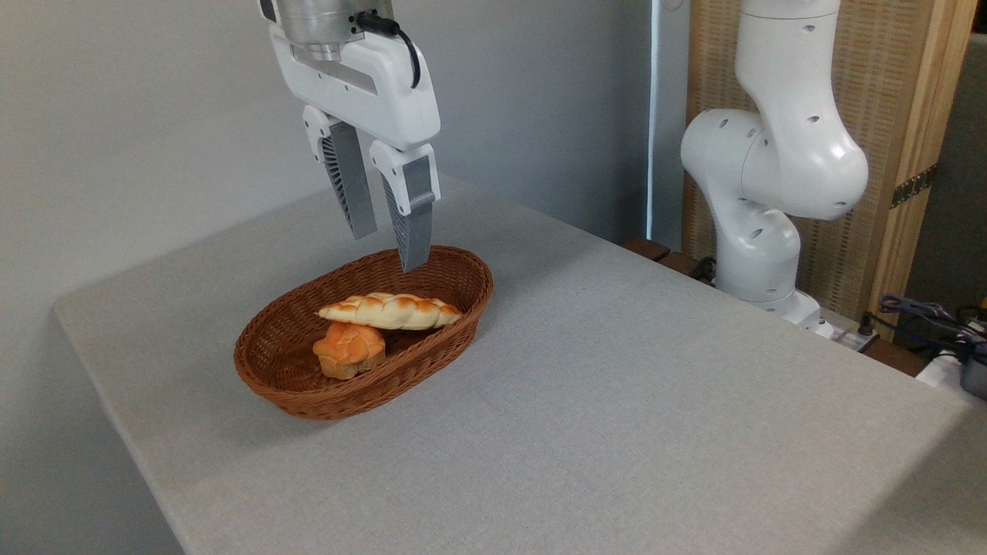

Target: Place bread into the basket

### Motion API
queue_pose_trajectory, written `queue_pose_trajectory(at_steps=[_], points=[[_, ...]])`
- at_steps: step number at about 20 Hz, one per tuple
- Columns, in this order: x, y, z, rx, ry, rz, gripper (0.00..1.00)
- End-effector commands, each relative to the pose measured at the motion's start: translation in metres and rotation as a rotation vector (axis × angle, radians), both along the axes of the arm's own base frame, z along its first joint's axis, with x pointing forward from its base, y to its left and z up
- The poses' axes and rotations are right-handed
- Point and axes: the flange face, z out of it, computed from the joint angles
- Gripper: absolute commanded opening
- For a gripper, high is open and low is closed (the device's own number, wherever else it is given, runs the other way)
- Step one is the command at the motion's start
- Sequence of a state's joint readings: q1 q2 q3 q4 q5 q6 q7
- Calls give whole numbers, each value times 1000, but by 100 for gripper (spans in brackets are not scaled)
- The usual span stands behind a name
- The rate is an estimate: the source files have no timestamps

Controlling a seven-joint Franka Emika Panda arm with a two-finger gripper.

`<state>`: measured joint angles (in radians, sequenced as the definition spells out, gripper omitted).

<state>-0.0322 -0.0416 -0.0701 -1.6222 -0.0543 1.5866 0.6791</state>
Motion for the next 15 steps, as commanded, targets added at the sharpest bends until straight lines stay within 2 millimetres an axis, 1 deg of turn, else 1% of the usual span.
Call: queue_pose_trajectory(at_steps=[1, 2, 3, 6, 9, 15], points=[[1, 8, 5, 16, 16, 20, 100], [1, 13, 5, 15, 16, 28, 100], [2, 23, 4, 13, 17, 45, 100], [2, 25, 5, 12, 16, 49, 100], [8, 24, -3, 0, 19, 52, 100], [11, 19, -5, -2, 7, 43, 100]])
